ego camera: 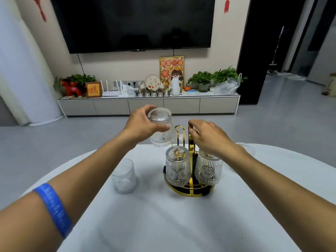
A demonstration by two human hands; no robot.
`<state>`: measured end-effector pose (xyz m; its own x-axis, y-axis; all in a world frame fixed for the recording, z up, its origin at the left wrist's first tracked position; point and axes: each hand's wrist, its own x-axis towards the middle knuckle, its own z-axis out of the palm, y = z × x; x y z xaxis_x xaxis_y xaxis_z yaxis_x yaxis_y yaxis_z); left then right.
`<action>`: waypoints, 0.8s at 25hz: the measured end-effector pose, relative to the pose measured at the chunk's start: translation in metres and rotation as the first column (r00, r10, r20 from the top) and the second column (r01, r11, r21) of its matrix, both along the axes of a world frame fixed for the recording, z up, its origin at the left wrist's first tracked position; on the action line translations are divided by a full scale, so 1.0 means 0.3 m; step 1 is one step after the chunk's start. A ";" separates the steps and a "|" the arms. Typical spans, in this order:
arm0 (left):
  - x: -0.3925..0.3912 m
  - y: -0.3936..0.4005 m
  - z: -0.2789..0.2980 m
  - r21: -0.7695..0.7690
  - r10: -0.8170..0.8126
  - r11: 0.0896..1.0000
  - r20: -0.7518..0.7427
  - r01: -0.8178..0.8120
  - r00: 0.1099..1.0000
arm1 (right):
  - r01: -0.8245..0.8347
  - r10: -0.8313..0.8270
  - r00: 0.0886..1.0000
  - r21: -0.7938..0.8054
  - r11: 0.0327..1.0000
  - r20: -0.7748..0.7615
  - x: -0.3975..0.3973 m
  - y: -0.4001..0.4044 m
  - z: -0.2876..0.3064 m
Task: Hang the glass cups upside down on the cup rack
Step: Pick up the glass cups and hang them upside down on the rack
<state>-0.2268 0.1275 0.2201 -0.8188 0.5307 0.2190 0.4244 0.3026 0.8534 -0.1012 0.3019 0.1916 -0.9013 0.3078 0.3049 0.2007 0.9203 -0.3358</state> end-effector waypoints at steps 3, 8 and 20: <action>-0.024 0.024 -0.074 -0.097 -0.040 0.995 -0.041 0.036 0.998 | 0.001 0.001 0.999 0.043 0.999 -0.049 -0.005 0.014 -0.011; -0.044 0.049 -0.149 -0.159 -0.033 0.987 -0.017 0.030 0.999 | -0.006 0.013 0.998 0.101 0.995 -0.064 -0.003 0.014 -0.027; -0.041 0.046 -0.202 -0.363 -0.069 0.928 0.057 0.085 0.996 | 0.003 -0.005 0.999 -0.058 0.998 -0.035 0.024 0.023 -0.057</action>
<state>-0.2391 0.1412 0.1595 -0.7767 0.6288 -0.0362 0.4242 0.5647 0.7080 -0.0940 0.3088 0.1745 -0.8892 0.3293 0.3177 0.1913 0.8983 -0.3955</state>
